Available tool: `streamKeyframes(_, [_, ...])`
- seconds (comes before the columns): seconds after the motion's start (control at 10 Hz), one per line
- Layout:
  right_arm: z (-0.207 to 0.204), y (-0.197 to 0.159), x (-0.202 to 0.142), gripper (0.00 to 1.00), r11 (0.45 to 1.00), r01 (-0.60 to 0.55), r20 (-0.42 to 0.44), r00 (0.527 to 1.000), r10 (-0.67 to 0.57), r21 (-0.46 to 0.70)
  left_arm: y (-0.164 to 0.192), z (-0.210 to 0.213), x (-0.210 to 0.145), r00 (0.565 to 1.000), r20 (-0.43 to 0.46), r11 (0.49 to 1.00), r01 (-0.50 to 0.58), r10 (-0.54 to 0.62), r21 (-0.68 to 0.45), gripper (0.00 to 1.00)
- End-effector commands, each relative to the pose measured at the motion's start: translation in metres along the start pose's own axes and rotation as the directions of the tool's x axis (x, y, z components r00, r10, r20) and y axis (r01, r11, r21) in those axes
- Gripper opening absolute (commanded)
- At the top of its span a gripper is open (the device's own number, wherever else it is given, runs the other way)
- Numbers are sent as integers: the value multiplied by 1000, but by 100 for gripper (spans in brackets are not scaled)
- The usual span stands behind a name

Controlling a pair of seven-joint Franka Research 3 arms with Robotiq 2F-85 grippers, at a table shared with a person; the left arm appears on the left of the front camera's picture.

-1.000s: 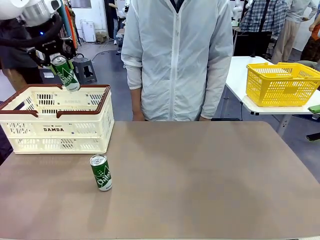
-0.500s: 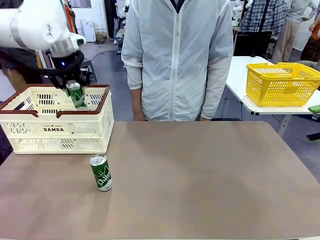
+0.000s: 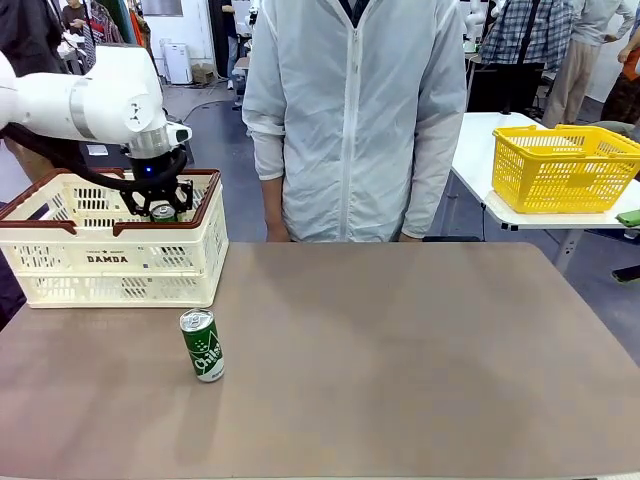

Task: Place the drinks into the Shopping basket.
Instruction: Pick up one drink and place it into the Shopping basket.

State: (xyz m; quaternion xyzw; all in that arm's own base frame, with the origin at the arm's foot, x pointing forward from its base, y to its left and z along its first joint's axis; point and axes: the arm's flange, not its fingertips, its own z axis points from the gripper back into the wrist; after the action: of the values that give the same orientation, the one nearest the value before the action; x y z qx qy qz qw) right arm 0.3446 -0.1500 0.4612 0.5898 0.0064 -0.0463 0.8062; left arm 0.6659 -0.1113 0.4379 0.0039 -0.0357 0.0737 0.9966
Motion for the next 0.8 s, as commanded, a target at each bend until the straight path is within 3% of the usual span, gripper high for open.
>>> streamKeyframes(0.0, [1,5,-1,100,1000,15,-5,1000,-15,1,4,10,15,1000,-16,1000,4,-4,10,0])
streamKeyframes(0.1, [1,5,-1,100,1000,15,-5,1000,-15,1,7,3,21,999,-43,1000,-1,1,3,0])
streamKeyframes(0.2, [1,5,-1,100,1000,15,-5,1000,-15,1,10,-2,24,998,-68,1000,-4,3,-2,8])
streamKeyframes(0.3, [1,5,-1,100,1000,15,-5,1000,-15,1,11,-6,26,996,-87,1000,2,-3,-8,48])
streamKeyframes(0.4, [1,5,-1,100,1000,15,-5,1000,-15,1,10,-4,27,997,-81,1000,13,-14,-5,100])
streamKeyframes(0.7, [1,5,-1,100,1000,15,-5,1000,-15,1,16,8,24,998,-63,999,3,-5,-34,100])
